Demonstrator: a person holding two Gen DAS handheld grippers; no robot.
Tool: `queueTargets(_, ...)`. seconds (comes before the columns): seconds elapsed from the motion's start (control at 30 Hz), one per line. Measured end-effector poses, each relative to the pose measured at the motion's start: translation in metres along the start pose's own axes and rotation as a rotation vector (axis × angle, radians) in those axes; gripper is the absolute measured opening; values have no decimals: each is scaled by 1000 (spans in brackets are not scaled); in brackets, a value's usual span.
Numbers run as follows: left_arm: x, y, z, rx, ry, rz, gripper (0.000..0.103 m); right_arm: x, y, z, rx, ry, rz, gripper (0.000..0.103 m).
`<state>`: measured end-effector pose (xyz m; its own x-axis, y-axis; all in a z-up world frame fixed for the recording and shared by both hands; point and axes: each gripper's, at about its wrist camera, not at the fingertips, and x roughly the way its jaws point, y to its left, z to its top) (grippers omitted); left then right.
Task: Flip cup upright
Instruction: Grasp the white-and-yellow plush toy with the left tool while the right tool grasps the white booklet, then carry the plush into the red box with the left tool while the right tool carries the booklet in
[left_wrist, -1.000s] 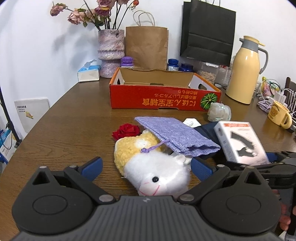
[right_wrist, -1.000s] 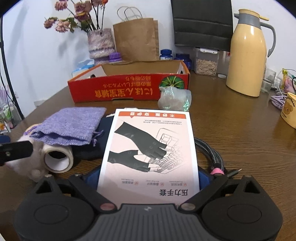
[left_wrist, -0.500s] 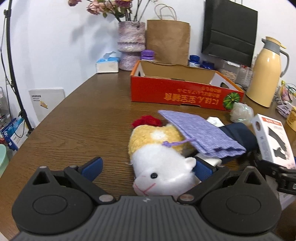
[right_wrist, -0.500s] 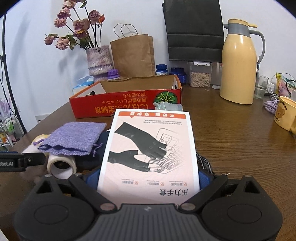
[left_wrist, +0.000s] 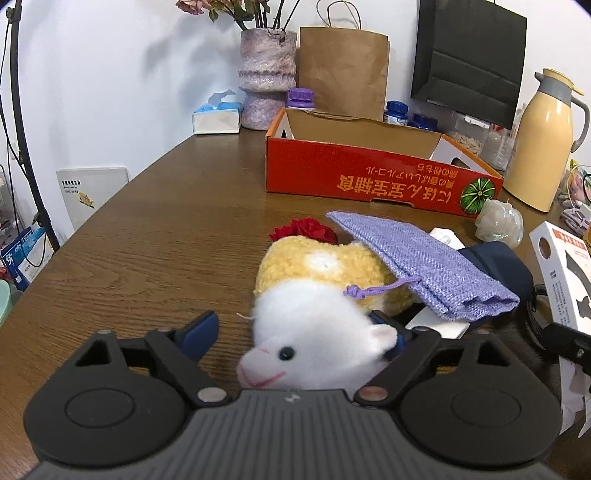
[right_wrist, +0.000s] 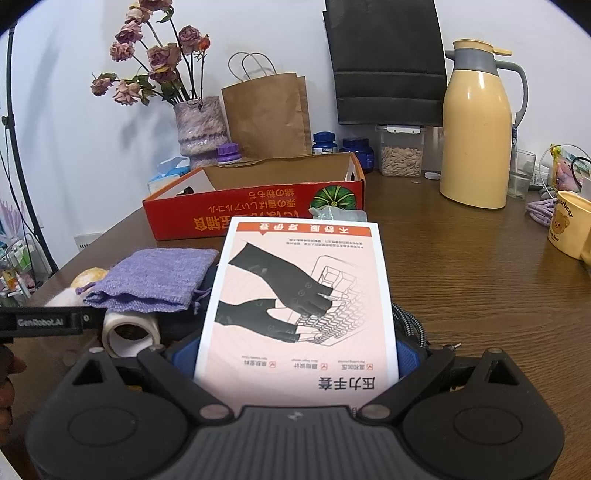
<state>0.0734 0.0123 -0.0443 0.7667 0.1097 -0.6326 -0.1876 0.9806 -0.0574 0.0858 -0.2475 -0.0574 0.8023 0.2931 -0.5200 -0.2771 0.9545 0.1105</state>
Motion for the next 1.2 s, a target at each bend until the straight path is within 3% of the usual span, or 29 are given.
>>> queueTargets(0.13,3,0,-1,-4,9,-12,64,-1,0,0,-1,-2,2,97)
queueTargets(0.27,2,1,-2,-2,3,-10,57,-3,0,1,0,-6,4,97)
queueTargets(0.73,-23,23,4,-19,-73,0,55,-13,8,2,-8,-31,-3,97)
queueTargets(1.2,-54,39,31,-47,-184,-19,55,-26,27,18,-42,-79,3,97)
